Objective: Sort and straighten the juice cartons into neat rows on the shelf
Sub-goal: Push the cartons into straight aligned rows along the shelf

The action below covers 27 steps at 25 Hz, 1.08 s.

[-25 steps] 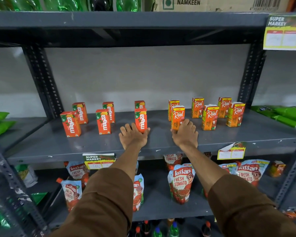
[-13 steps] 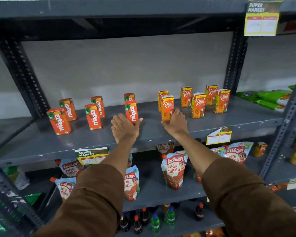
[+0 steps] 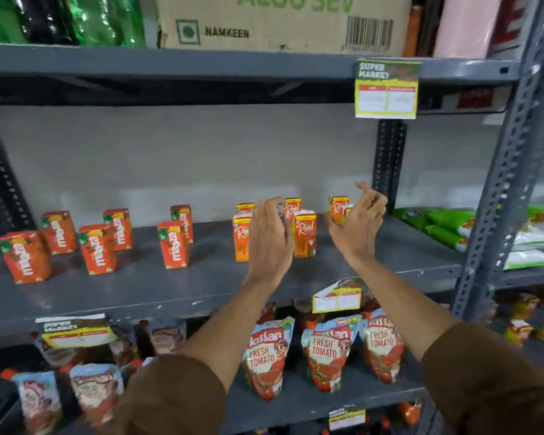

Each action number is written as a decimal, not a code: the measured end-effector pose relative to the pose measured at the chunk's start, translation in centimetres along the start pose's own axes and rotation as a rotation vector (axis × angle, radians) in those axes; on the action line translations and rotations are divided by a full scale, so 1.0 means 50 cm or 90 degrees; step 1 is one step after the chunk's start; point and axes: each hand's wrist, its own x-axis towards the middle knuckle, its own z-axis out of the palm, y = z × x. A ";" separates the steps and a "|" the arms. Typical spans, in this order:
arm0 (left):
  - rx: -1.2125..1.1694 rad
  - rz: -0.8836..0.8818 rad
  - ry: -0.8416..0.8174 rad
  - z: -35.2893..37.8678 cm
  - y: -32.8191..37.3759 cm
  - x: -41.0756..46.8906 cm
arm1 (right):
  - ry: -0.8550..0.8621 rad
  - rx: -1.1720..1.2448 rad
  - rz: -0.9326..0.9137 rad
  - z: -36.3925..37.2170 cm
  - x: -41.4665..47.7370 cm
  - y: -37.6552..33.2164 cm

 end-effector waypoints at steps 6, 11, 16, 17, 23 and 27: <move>0.014 -0.314 -0.069 0.156 -0.001 -0.045 | -0.223 -0.031 0.225 0.027 0.023 0.170; 0.157 -0.338 -0.228 0.188 -0.034 -0.043 | -0.277 -0.054 0.227 0.053 0.033 0.196; 0.247 -0.275 -0.280 0.203 -0.042 -0.048 | -0.277 -0.054 0.176 0.047 0.021 0.207; 0.257 -0.278 -0.289 0.203 -0.039 -0.047 | -0.281 -0.056 0.170 0.041 0.020 0.205; 0.321 -0.298 -0.340 0.208 -0.043 -0.046 | -0.284 -0.068 0.159 0.031 0.016 0.200; 0.326 -0.300 -0.345 0.206 -0.040 -0.048 | -0.275 -0.087 0.141 0.029 0.013 0.196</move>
